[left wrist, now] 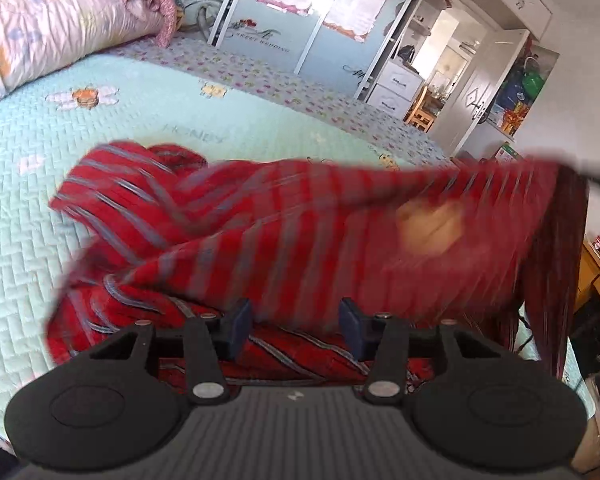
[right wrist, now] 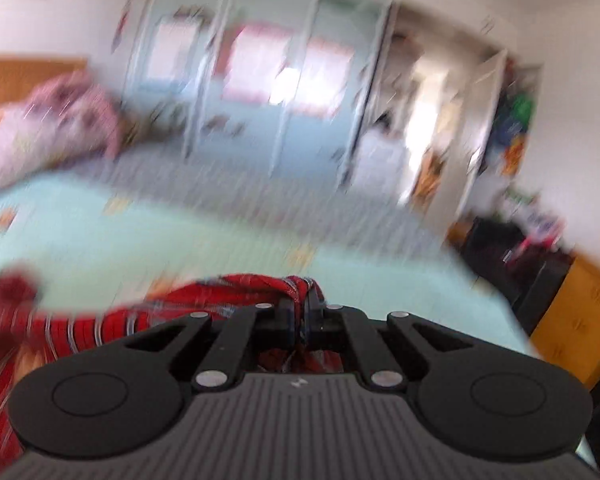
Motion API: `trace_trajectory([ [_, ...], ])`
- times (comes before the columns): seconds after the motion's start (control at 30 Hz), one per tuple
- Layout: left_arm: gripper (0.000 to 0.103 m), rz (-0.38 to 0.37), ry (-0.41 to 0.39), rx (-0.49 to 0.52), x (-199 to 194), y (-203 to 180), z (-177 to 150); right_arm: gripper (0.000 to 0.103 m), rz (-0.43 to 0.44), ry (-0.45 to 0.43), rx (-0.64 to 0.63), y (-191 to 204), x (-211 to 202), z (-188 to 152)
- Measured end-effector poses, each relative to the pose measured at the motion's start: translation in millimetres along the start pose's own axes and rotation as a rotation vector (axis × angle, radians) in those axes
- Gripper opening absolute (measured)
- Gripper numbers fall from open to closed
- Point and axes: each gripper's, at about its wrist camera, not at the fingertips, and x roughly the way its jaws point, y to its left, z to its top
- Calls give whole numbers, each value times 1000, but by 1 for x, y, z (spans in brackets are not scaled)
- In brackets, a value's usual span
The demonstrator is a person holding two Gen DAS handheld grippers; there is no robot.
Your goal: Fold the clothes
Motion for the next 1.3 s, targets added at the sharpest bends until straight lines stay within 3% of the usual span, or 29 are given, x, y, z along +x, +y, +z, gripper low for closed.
trace_trajectory([
  [0.07,51,-6,-16,-4,-5,1,4,4,-41,-76,30,-15,14,45],
  [0.17,52,-24,-33,-12,-6,4,8,7,-84,-65,98,-46,18,45],
  [0.23,52,-41,-33,-16,-3,4,9,20,-111,-52,144,-67,20,43],
  [0.27,52,-48,-29,-15,0,4,8,27,-95,-27,144,-71,18,24],
  [0.3,52,-54,-24,-14,3,4,8,40,-97,5,119,-69,13,-1],
  [0.33,52,-60,-17,-11,5,3,7,44,-106,38,91,-66,8,-26],
  [0.47,52,-77,-12,3,10,-4,11,44,-95,161,140,-64,-33,-129],
  [0.63,52,-75,-58,49,8,-20,34,46,-47,256,396,-68,-75,-209],
  [0.7,53,-70,-80,63,7,-27,44,47,-18,275,511,-69,-85,-228],
  [0.8,54,-49,-104,74,10,-34,57,49,15,294,579,-61,-95,-243],
  [0.87,55,-22,-107,74,14,-36,64,54,38,288,578,-59,-98,-244],
  [0.93,55,-7,-103,62,18,-37,67,66,30,278,562,-57,-98,-240],
  [1.0,55,-13,-95,53,19,-39,63,70,14,270,555,-60,-98,-239],
  [1.17,55,-34,-21,66,26,-45,39,71,-61,309,659,-92,-102,-267],
  [1.3,55,-43,43,74,34,-53,18,76,-69,343,668,-98,-103,-286],
])
